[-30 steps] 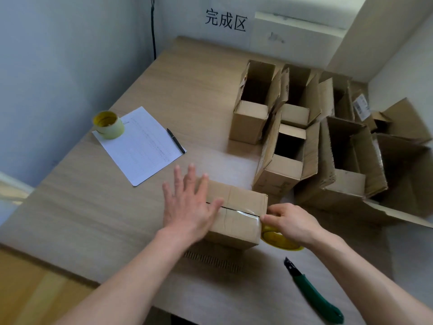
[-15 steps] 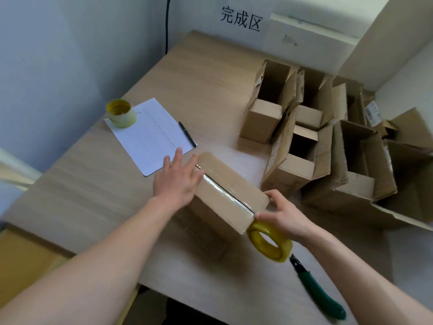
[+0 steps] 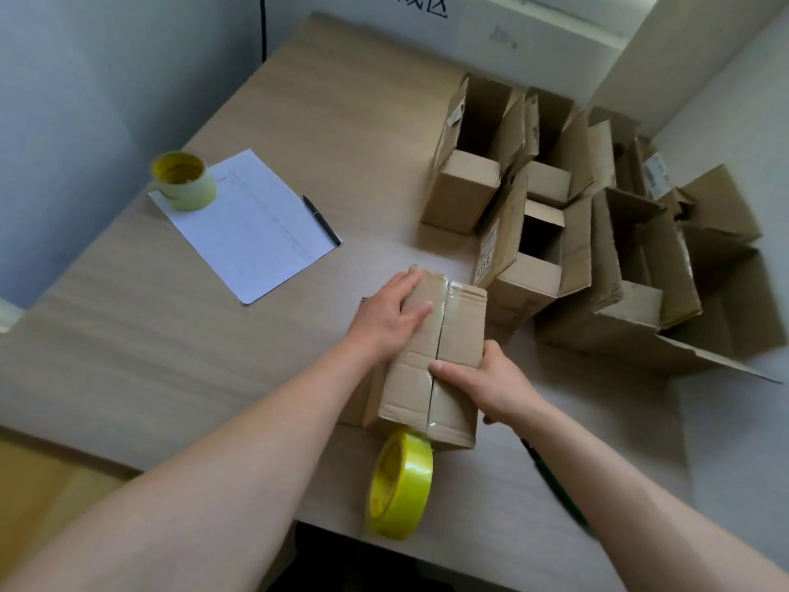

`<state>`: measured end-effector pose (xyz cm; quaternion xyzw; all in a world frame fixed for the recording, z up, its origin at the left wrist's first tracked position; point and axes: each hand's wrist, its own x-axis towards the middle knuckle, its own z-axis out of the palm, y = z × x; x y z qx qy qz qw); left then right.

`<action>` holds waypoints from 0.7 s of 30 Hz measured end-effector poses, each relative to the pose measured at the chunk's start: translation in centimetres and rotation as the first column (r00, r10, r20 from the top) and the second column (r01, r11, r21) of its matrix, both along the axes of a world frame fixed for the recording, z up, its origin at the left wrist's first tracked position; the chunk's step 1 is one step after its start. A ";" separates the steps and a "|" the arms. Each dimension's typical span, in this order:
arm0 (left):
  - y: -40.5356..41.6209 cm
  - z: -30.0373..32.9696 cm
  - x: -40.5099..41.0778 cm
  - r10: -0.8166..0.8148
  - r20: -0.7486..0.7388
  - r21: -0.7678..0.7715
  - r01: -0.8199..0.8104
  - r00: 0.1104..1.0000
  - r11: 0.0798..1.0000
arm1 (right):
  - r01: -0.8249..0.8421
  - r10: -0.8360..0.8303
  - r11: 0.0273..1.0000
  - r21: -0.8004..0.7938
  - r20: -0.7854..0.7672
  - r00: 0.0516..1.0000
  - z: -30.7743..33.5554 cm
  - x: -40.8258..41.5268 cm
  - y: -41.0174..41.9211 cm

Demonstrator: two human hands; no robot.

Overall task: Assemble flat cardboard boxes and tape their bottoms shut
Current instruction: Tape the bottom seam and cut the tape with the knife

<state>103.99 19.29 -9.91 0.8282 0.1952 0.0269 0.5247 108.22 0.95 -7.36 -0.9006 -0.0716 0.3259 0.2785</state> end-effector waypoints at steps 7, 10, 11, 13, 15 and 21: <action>-4.8 1.8 -14.0 0.301 0.001 -0.108 -0.299 0.954 0.948 | 0.130 -0.129 0.984 0.120 -0.018 0.991 -1.6 0.0 0.1; -8.7 1.5 -16.1 0.195 -0.171 -0.296 -0.239 0.966 0.925 | 0.119 -0.117 0.982 0.147 -0.021 0.993 -1.6 0.5 0.6; -9.5 1.2 -16.0 0.205 -0.184 -0.352 -0.259 0.961 0.900 | 0.105 -0.103 0.983 0.151 -0.023 0.994 -1.5 0.7 0.7; -10.5 0.5 -15.4 0.279 -0.177 -0.469 -0.330 0.944 0.819 | 0.070 -0.068 0.986 0.150 -0.017 0.998 -1.5 1.1 0.8; -10.8 -0.3 -15.0 0.350 -0.218 -0.524 -0.412 0.911 0.746 | 0.040 -0.038 0.988 0.146 -0.020 0.999 -1.6 1.4 0.7; -11.4 -1.8 -13.5 0.332 -0.357 -0.514 -0.480 0.873 0.711 | -0.002 0.004 0.988 0.156 -0.014 1.000 -1.9 1.8 0.8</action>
